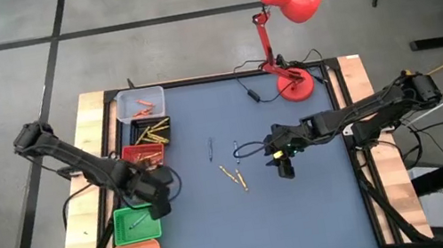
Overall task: Sort crayons
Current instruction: Put the brown crayon into the blue bin
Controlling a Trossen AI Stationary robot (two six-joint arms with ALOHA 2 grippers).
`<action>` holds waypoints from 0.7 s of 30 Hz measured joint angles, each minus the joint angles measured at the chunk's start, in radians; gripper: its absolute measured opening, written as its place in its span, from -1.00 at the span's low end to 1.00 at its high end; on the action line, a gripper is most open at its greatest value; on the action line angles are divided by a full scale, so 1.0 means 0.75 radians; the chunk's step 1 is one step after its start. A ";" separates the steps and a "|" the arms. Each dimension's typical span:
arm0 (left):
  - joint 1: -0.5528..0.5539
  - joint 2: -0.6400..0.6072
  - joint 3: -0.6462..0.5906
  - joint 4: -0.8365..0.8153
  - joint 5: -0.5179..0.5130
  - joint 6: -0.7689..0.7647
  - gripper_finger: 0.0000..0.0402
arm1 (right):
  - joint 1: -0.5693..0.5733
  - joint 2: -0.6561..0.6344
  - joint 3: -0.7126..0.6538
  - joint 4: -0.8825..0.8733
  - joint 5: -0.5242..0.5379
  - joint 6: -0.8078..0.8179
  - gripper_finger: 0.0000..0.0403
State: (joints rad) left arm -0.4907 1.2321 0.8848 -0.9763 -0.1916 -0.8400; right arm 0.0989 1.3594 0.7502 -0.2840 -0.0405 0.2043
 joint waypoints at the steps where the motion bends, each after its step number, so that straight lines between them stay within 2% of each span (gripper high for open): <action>1: -0.015 -0.007 0.000 -0.041 0.002 -0.033 -0.96 | 0.000 0.000 0.000 0.000 0.000 0.000 -0.17; 7: -0.102 -0.010 0.000 -0.241 0.072 -0.179 -0.95 | 0.000 0.000 0.000 0.000 0.000 0.000 -0.17; 10: -0.139 -0.010 0.000 -0.259 0.107 -0.233 -0.95 | 0.000 0.000 0.000 -0.001 0.000 0.000 -0.17; 21: -0.206 -0.010 0.001 -0.258 0.105 -0.420 -0.94 | 0.000 0.000 0.000 -0.001 0.000 -0.001 -0.17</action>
State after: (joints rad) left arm -0.6452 1.2247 0.8852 -1.1702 -0.1127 -1.1546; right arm 0.0986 1.3594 0.7502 -0.2844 -0.0406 0.2039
